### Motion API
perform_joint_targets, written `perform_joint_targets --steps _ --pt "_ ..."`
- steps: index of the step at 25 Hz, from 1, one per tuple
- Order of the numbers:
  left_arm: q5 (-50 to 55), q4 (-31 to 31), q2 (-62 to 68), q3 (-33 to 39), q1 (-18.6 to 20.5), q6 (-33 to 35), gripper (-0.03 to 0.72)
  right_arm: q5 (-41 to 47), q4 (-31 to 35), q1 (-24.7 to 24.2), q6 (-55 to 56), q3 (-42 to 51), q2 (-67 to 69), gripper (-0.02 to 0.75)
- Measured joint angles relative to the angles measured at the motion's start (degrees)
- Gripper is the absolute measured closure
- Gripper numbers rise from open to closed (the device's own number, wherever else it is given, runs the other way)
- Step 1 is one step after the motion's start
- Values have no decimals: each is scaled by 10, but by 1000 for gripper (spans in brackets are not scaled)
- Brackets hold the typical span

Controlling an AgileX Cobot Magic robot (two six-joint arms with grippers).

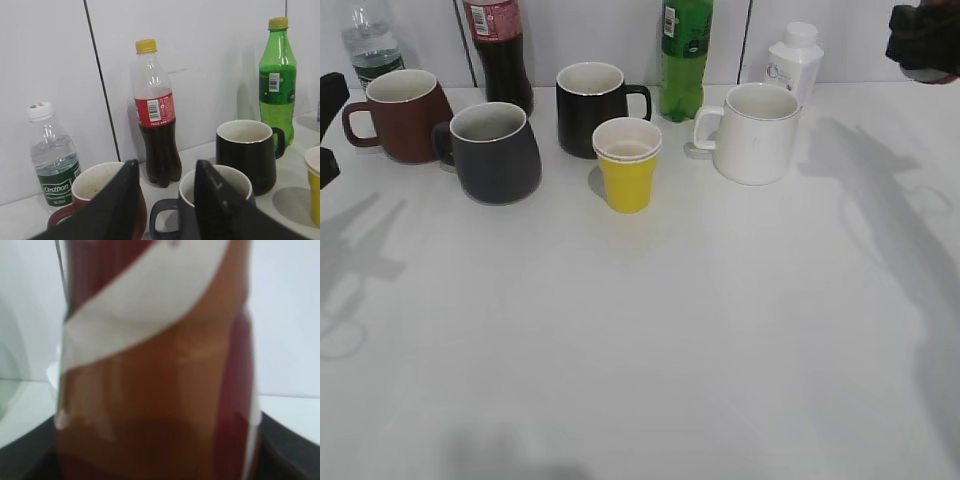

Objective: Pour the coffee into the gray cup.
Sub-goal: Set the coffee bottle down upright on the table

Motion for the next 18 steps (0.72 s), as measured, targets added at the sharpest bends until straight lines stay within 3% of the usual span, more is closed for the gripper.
perform_joint_targets --steps 7,18 --pt "0 1 0 0 0 0 398 -10 0 0 -2 -55 82 210" --pt "0 1 0 0 0 0 398 -98 -2 0 -6 -97 239 210"
